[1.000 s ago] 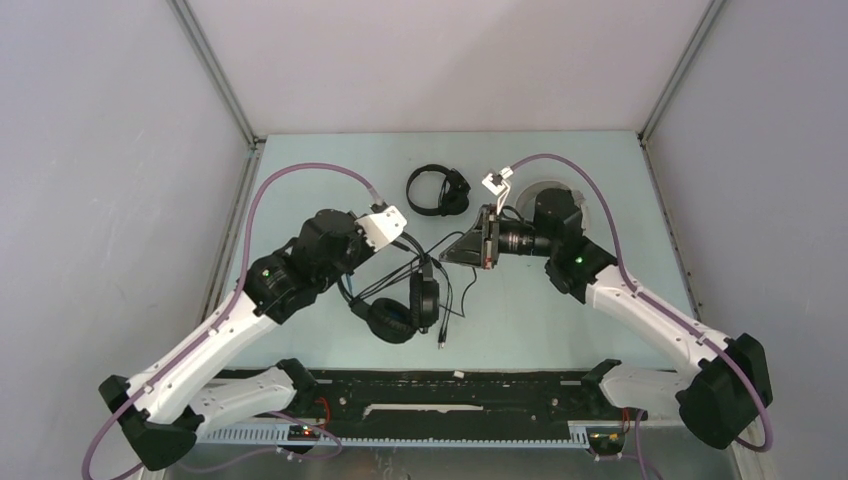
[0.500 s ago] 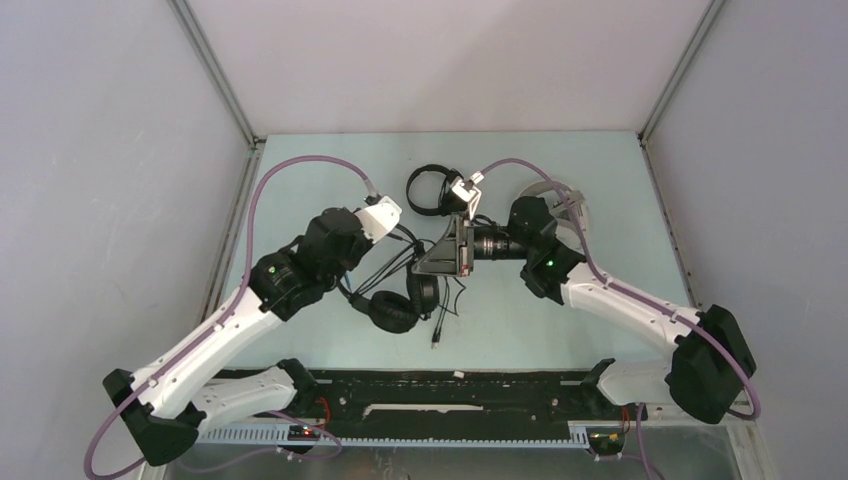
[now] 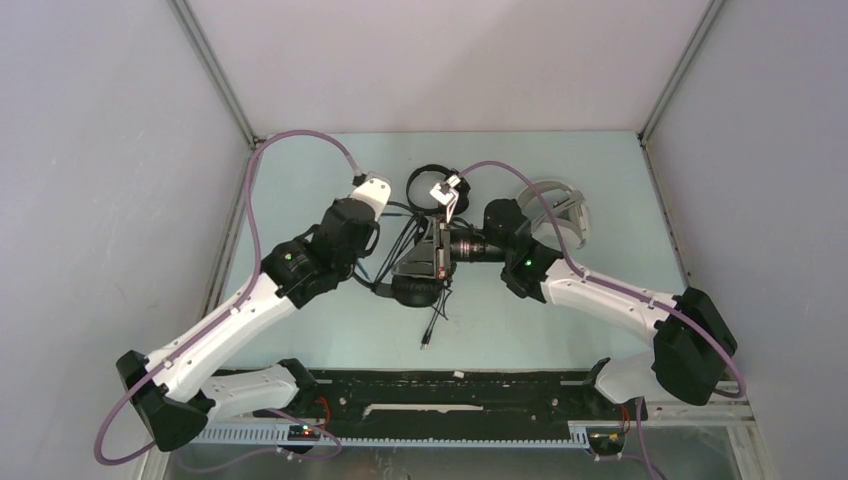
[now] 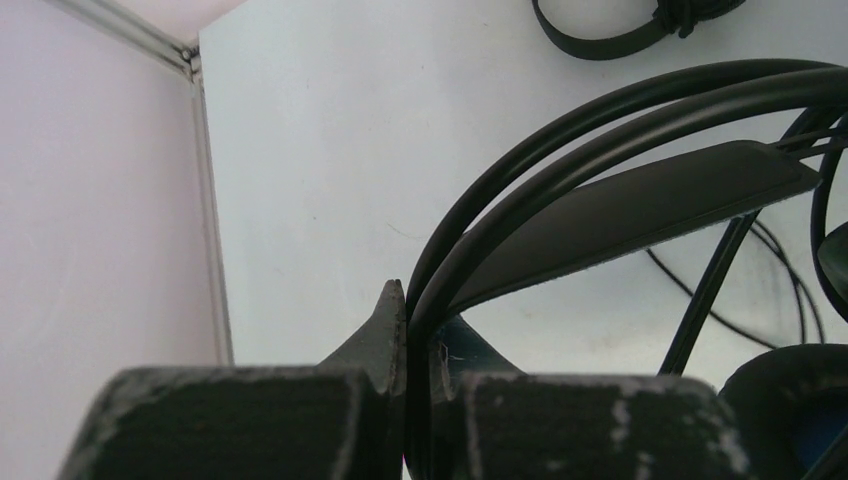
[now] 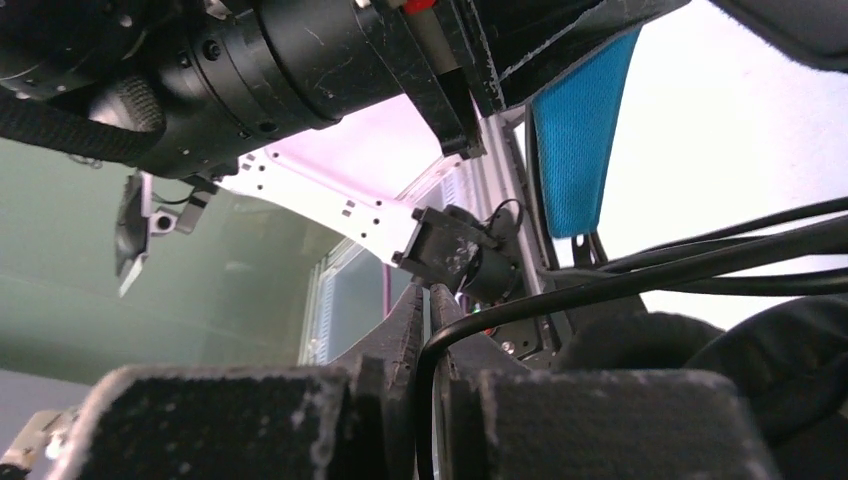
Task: Wrap the headphones
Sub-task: Wrap the headphones cable around the headphones.
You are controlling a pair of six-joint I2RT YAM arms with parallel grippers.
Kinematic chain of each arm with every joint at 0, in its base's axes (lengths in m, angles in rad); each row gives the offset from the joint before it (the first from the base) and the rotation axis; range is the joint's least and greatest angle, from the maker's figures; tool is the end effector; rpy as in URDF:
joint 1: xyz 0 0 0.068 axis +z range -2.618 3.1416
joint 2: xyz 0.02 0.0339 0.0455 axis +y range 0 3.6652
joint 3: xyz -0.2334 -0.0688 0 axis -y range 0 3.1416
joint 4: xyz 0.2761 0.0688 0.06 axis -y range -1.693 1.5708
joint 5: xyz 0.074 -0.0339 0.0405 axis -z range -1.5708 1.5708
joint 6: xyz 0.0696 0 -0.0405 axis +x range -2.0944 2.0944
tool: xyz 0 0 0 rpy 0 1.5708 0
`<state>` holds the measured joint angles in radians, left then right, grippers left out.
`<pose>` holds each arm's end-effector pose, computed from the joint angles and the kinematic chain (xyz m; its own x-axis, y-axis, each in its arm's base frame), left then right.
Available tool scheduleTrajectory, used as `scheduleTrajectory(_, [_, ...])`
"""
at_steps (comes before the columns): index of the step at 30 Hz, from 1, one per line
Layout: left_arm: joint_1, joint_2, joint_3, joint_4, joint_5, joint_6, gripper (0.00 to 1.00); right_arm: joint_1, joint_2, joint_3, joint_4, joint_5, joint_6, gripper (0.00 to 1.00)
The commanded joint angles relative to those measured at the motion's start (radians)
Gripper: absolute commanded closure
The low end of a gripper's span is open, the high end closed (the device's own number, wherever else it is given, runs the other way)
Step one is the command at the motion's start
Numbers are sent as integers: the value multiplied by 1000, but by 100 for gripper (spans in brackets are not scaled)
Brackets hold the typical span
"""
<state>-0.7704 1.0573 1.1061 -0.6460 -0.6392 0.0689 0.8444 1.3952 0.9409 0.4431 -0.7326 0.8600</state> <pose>0.2339 -0.1691 0.3172 -0.3885 0.4540 -0.8019 0.2322 0.8904 0.3916 0.2172 0.3145 0.2747 -0.7627 -0.0101 -0.6467 -0.6468 0.0023 0.7627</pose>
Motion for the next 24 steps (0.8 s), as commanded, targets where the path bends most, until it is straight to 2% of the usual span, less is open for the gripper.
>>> scheduleTrajectory(1, [18,22,111,89,-117,-245,100,63,-13,77,-15,67,-106,93])
scheduleTrajectory(9, [102,0,108,95,-49,-493,100,125,-43,87,-139,241,-276,94])
scheduleTrajectory(18, [150,-39,110,87,-16,-638,100,185,-58,87,-197,406,-444,93])
scheduleTrajectory(24, [156,-62,129,57,-69,-728,100,237,-50,87,-216,569,-543,93])
